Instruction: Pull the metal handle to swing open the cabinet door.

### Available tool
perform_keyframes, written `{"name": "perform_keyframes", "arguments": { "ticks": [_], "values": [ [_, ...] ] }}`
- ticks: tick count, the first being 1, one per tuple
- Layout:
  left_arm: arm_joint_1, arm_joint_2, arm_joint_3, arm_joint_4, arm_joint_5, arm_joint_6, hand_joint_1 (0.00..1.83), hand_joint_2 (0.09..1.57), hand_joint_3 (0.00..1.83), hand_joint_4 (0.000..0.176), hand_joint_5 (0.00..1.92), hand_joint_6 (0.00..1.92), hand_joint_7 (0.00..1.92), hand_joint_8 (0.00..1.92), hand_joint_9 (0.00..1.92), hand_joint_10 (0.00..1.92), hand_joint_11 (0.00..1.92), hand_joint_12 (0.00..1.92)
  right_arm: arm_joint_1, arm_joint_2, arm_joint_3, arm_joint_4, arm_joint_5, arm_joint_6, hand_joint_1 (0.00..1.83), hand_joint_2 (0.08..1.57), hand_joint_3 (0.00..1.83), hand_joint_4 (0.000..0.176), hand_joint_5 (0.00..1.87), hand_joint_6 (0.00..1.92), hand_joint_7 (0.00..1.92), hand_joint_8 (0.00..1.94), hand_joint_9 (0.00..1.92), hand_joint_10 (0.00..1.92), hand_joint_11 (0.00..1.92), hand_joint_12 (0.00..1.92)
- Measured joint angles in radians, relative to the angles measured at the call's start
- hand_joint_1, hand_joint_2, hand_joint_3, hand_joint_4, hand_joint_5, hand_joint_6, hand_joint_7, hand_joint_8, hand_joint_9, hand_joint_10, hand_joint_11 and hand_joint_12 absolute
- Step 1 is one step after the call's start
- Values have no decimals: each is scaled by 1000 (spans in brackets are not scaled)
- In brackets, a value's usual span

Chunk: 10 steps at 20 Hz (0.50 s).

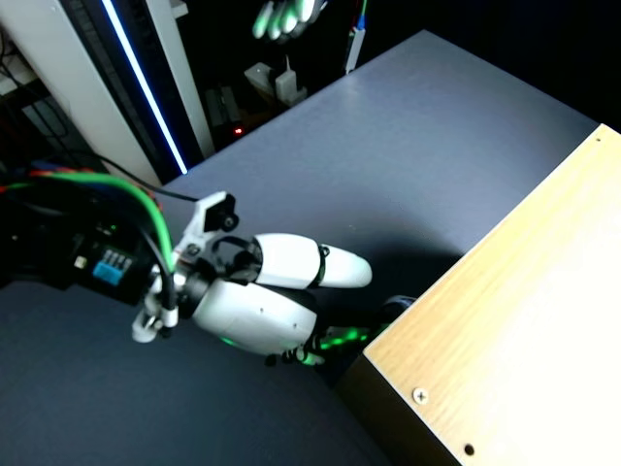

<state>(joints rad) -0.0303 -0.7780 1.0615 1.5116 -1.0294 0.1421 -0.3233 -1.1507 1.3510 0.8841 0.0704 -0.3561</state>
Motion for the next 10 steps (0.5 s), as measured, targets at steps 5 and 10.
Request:
{"name": "perform_keyframes", "arguments": {
  "ticks": [5, 10],
  "values": [
    [0, 0, 0, 0, 0, 0, 0, 1569, 1, 0, 296, 3, 341, 2, 312, 2, 0, 736, 0, -7, 7, 0, 2, 0, 0, 1549, 0, 0, 334, 3, 373, 4, 336, 4, 0, 867],
    [0, 0, 0, 0, 0, 0, 0, 1570, 2, 0, 299, 3, 342, 2, 312, 2, 0, 738, -4, -13, 8, 3, 14, 0, 0, 1548, 0, 0, 322, 0, 360, 0, 328, 0, 0, 866]
  ]
}}
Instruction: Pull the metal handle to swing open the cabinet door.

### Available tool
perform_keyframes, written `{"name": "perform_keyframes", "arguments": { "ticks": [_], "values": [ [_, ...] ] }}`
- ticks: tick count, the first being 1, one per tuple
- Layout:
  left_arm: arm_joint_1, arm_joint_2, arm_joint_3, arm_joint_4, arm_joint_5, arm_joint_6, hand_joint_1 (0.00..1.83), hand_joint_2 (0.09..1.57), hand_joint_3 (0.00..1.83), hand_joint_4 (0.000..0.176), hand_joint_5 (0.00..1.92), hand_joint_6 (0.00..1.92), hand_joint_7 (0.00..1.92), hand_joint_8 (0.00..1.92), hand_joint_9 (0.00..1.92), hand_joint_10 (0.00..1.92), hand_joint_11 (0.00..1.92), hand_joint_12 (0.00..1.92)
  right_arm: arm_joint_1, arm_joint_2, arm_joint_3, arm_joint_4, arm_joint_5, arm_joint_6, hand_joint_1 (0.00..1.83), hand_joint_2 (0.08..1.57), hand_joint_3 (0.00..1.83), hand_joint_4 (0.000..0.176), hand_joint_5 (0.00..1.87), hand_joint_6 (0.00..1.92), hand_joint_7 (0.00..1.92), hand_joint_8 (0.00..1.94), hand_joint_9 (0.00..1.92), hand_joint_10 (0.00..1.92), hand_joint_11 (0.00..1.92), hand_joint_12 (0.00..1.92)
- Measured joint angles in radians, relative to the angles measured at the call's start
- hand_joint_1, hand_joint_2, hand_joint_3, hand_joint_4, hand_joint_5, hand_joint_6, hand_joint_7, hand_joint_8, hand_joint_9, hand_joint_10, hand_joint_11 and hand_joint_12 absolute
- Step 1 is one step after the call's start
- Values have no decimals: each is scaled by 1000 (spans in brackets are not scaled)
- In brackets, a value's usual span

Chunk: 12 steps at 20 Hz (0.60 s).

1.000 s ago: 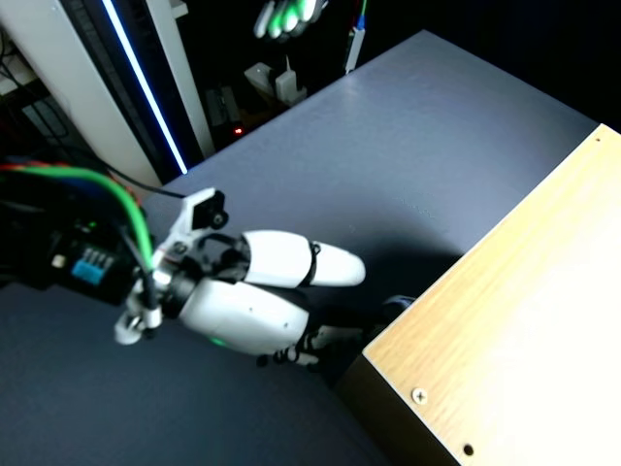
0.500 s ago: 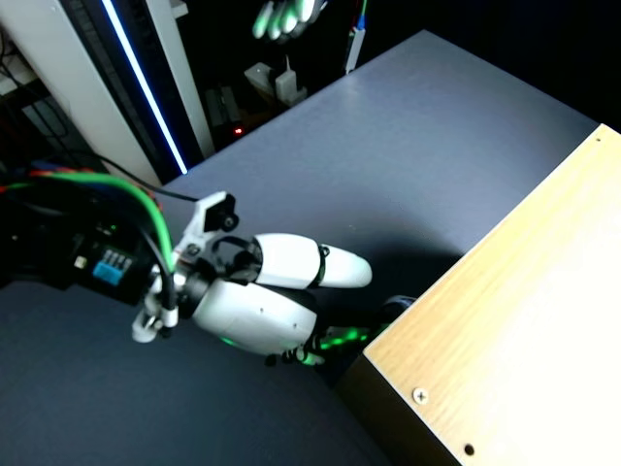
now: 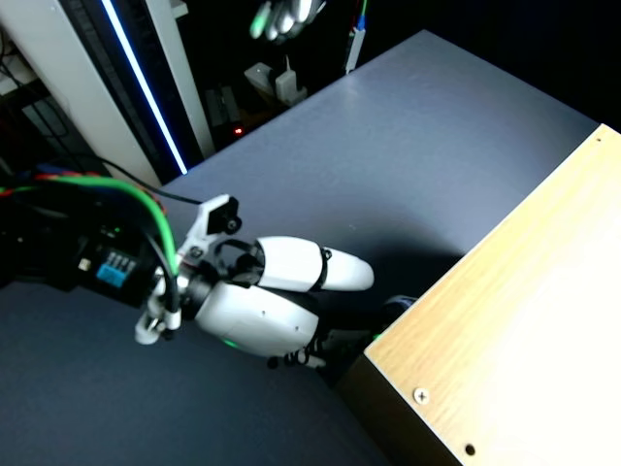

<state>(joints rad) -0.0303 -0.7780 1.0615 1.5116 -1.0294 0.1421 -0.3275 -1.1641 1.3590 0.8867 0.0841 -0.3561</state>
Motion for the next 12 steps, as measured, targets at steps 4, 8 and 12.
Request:
{"name": "perform_keyframes", "arguments": {
  "ticks": [4, 8, 12],
  "values": [
    [0, 0, 0, 0, 0, 0, 0, 1570, 1, 0, 295, 0, 342, 0, 315, 1, 0, 758, 0, 7, -8, 0, 1, 0, 0, 1548, 0, 0, 324, 1, 362, 1, 330, 1, 0, 867],
    [0, 0, 0, 0, 0, 0, 0, 1567, 0, 0, 294, 1, 342, 1, 315, 1, 0, 754, 0, 24, -25, 0, 0, 0, 0, 1549, 0, 0, 326, 3, 363, 2, 331, 2, 0, 862],
    [0, 0, 0, 0, 0, 0, 0, 1571, 2, 0, 295, 1, 342, 0, 312, 0, 0, 752, 0, 46, -48, 0, -8, 0, 0, 1550, 0, 0, 336, 7, 368, 4, 333, 2, 0, 859]
  ]
}}
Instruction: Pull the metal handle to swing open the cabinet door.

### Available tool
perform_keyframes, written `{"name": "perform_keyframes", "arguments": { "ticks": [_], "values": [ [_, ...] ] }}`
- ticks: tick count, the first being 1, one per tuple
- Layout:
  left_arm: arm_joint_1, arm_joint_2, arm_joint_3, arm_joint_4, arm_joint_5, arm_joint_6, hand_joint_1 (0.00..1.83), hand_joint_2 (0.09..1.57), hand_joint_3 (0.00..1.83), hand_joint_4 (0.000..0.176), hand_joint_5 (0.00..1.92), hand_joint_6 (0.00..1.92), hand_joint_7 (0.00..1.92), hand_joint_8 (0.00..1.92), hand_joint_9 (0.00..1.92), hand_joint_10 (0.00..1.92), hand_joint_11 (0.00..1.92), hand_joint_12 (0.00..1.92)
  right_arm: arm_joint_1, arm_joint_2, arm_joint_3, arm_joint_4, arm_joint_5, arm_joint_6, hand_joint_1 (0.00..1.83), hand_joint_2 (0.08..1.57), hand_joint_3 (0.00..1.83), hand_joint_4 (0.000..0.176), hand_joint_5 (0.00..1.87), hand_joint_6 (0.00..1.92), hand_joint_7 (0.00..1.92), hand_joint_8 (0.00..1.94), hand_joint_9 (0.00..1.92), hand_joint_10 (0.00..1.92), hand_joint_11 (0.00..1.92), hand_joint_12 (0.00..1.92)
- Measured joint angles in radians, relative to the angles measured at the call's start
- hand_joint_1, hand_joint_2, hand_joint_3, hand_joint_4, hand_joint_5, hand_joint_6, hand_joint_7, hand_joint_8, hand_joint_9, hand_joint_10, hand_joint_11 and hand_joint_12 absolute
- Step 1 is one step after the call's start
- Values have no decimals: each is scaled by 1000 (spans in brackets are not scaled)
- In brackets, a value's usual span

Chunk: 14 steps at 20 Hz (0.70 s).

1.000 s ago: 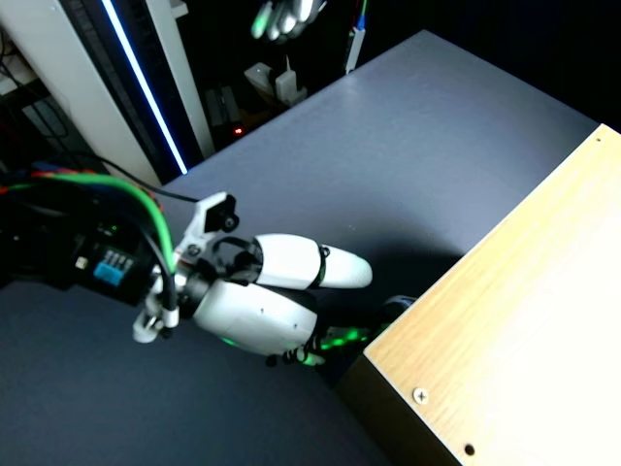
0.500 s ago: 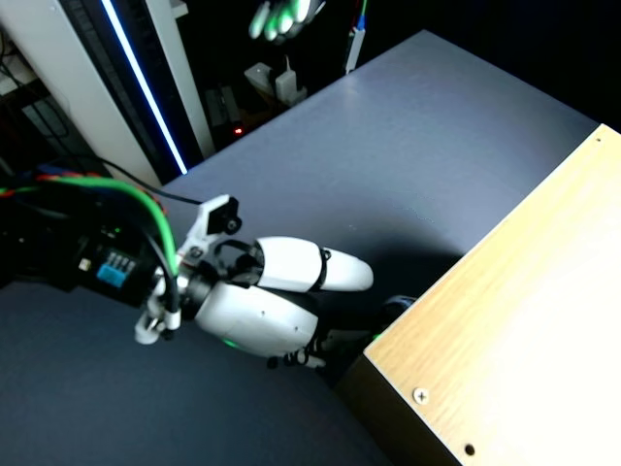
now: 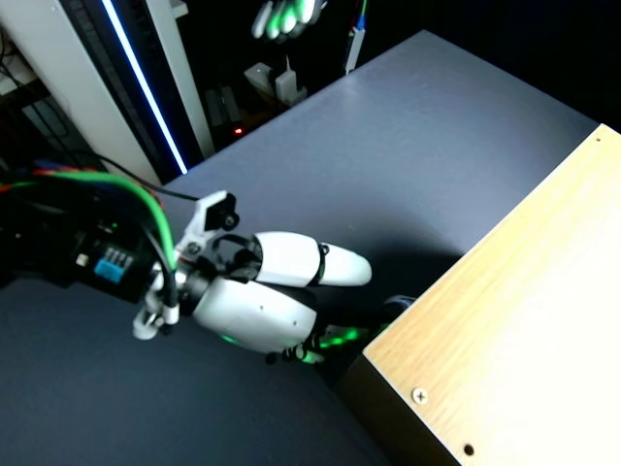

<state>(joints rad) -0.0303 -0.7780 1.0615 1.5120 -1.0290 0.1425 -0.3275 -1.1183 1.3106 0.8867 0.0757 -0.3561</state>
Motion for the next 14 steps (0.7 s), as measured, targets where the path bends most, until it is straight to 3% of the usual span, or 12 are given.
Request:
{"name": "perform_keyframes", "arguments": {
  "ticks": [14],
  "values": [
    [0, 0, 0, 0, 0, 0, 0, 1571, 9, 0, 291, 1, 340, 1, 310, 1, 0, 748, 0, 43, -51, -2, -17, 0, 0, 1548, 0, 0, 329, 2, 362, 2, 331, 2, 0, 856]
  ]
}}
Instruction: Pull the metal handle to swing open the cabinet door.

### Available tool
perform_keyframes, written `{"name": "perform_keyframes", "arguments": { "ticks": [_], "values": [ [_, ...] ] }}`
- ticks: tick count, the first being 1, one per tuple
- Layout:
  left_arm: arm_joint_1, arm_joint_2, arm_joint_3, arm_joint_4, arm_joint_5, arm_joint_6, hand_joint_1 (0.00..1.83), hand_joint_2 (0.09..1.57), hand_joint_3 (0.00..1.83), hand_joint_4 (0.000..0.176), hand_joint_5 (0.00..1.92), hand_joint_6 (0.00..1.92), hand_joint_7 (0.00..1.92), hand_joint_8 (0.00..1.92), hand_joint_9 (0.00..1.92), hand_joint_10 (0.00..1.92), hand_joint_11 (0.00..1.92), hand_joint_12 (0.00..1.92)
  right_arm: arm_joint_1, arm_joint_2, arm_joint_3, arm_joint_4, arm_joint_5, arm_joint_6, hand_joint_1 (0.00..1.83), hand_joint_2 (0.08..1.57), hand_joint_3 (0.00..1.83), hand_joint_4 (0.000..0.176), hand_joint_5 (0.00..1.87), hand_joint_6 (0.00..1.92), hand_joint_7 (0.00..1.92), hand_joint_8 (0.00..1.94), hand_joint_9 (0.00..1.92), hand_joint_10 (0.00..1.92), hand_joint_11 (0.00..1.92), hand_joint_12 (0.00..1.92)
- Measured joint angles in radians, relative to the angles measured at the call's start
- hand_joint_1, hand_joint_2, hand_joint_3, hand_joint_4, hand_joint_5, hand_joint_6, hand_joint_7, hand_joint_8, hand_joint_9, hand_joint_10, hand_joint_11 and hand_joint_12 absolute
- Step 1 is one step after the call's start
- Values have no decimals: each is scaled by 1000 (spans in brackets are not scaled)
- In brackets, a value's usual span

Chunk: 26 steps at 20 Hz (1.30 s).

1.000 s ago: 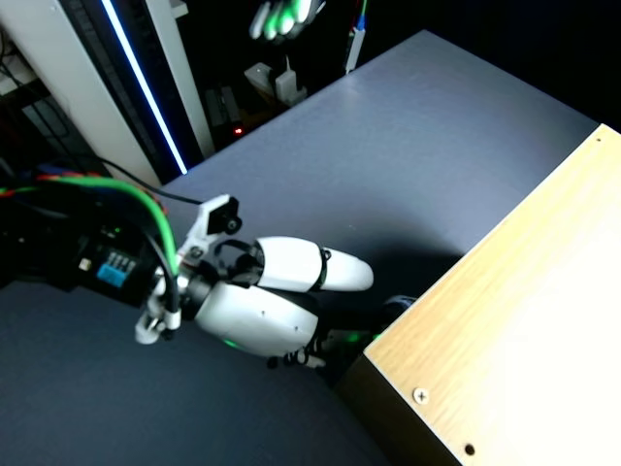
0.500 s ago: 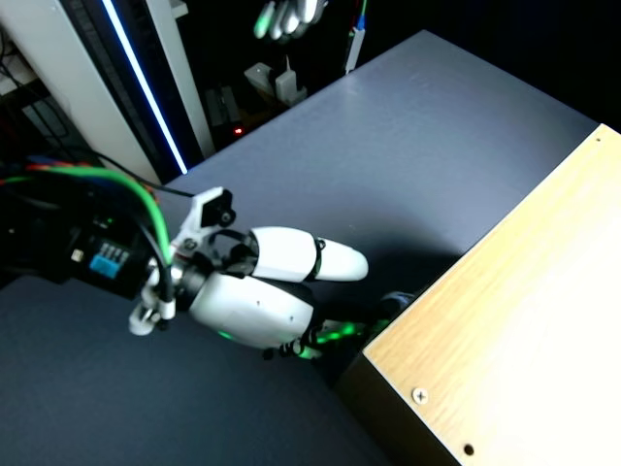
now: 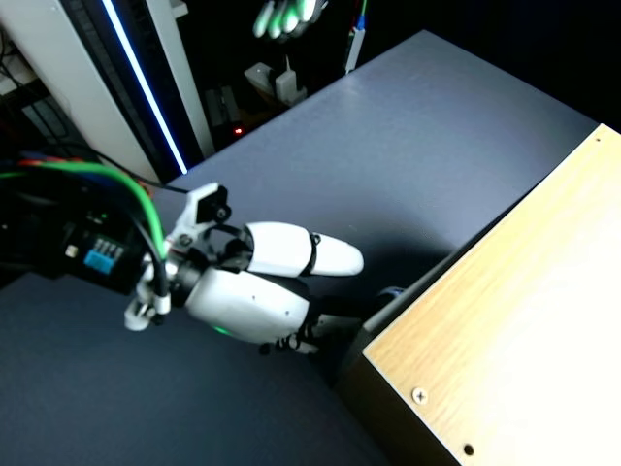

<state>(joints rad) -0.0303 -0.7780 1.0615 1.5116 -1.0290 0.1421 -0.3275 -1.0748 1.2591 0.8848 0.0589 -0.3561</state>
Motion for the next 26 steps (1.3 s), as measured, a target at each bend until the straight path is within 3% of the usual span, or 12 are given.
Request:
{"name": "perform_keyframes", "arguments": {
  "ticks": [11, 19, 26],
  "values": [
    [0, 0, 0, 0, 0, 0, 0, 1569, 12, 0, 301, 1, 349, 1, 315, 1, 0, 774, 0, 57, -49, -3, -7, 0, 0, 1549, 0, 0, 329, 3, 363, 3, 333, 4, 0, 875],
    [0, 0, 0, 0, 0, 0, 0, 1570, 13, 0, 304, 1, 348, 1, 318, 2, 1, 783, 0, 3, 18, -8, -9, 0, 0, 1549, 0, 0, 328, 0, 361, 0, 330, 0, 0, 864],
    [0, 0, 0, 0, 0, 0, 0, 1569, 8, 0, 302, 2, 351, 2, 319, 3, 4, 767, 0, -19, 26, -7, -6, 0, 0, 1548, 0, 0, 330, 1, 367, 2, 333, 1, 0, 862]
  ]
}}
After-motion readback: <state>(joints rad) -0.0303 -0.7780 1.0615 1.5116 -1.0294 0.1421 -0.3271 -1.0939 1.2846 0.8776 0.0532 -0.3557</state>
